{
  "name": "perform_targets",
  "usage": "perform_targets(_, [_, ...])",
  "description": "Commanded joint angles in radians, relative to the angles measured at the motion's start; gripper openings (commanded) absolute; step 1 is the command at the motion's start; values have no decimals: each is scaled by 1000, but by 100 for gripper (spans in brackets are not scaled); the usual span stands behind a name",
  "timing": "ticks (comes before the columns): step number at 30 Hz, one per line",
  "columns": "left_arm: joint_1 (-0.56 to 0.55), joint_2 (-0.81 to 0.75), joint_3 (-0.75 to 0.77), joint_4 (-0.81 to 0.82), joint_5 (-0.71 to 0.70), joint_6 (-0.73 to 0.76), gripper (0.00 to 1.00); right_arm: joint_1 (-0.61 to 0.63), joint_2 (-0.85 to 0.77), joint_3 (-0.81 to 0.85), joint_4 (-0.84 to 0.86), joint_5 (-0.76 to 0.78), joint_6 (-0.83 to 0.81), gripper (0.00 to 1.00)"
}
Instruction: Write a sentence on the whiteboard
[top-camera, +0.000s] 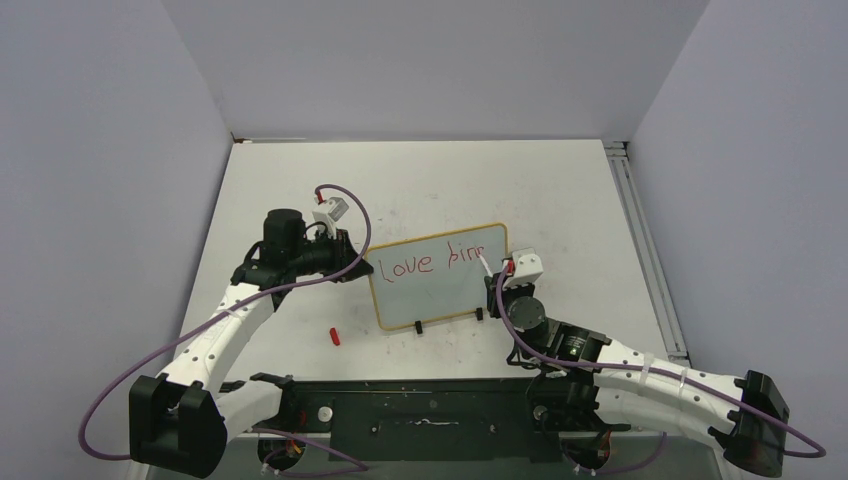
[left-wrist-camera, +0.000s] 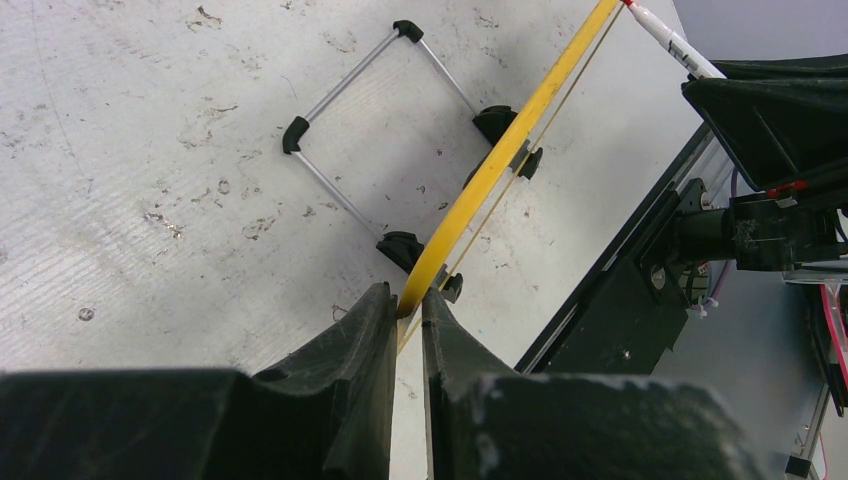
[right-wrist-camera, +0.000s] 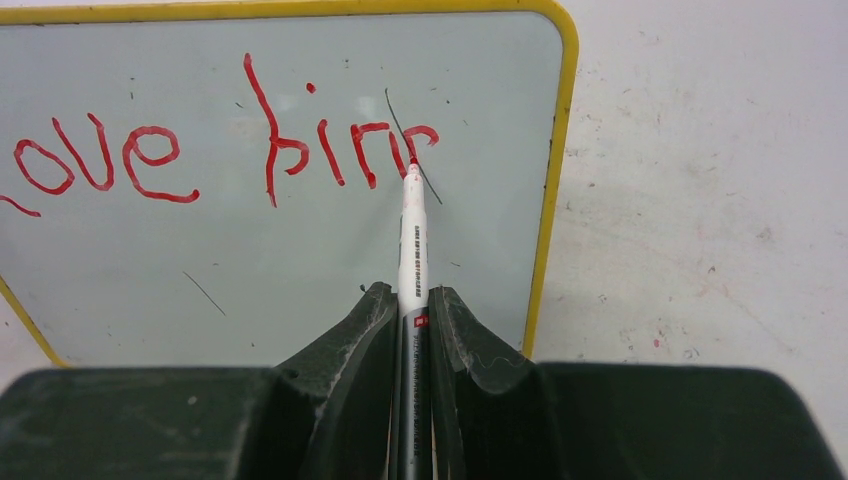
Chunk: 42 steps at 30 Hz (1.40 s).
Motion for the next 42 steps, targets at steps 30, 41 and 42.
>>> perform_targets(30, [-1, -24, 21, 14, -2, 2, 10, -9, 41, 89, 83, 69, -135, 5])
perform_targets(41, [-1, -23, 21, 14, -2, 2, 10, -30, 69, 127, 124, 61, -203, 5])
perform_targets(42, [-1, -23, 21, 14, -2, 2, 10, -34, 70, 127, 125, 58, -204, 5])
